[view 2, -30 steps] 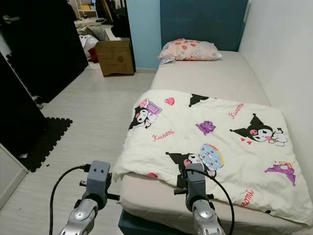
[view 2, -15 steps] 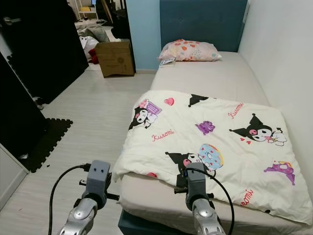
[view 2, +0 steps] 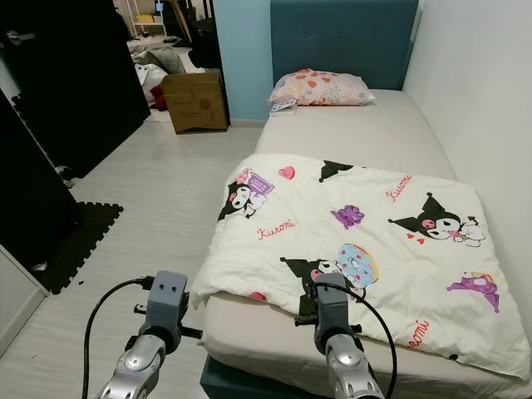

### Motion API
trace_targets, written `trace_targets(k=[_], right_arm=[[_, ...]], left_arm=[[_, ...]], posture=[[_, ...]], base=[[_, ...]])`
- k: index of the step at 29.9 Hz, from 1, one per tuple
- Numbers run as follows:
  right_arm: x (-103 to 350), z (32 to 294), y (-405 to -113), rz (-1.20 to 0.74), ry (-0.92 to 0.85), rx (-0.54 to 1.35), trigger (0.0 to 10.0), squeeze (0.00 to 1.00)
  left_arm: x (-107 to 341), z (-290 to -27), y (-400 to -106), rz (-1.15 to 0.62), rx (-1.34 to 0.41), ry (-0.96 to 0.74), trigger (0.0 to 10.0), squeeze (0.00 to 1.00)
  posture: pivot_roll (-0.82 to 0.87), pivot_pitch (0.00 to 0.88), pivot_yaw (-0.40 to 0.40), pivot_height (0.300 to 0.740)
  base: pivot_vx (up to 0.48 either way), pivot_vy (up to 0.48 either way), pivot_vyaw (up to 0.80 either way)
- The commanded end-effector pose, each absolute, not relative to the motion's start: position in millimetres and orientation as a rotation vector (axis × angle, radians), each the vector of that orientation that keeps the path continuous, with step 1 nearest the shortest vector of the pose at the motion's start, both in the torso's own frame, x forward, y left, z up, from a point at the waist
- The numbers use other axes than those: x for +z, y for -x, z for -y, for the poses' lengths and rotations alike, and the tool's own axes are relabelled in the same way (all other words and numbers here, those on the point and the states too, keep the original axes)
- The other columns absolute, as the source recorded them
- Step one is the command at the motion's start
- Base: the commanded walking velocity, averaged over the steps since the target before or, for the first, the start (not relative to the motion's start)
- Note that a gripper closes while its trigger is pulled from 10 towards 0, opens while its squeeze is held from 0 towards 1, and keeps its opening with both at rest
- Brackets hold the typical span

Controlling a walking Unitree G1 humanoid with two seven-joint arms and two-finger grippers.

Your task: Clean up the room

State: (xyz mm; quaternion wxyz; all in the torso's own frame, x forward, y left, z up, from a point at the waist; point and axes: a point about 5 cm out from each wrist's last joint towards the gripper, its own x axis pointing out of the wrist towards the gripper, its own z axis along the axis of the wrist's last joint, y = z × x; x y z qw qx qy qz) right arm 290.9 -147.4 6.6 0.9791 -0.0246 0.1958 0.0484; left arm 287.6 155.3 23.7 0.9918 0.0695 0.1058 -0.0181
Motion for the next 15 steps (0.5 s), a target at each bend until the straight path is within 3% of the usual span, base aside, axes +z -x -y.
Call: trace_targets(k=[1,15], right_arm=[[5.4,143.6,-290.7,-0.406,0.045,0.110,10.0,0.00],[6.5,143.7,-291.7,-0.401,0.057,0.116,10.0,0.00]], left_arm=[[17.7,-163.3,-284.2,-0.248,-0.017,-0.160,10.0,0.00],[17.3,-166.5,-285.2,-0.253,-0.002,-0.165,10.0,0.00]], posture=[[-0.01,0.097,0.021,0.651],[-0.01,0.085,0.020,0.646]], base=[[0.000,0.000,0.00],[0.000,0.000,0.00]])
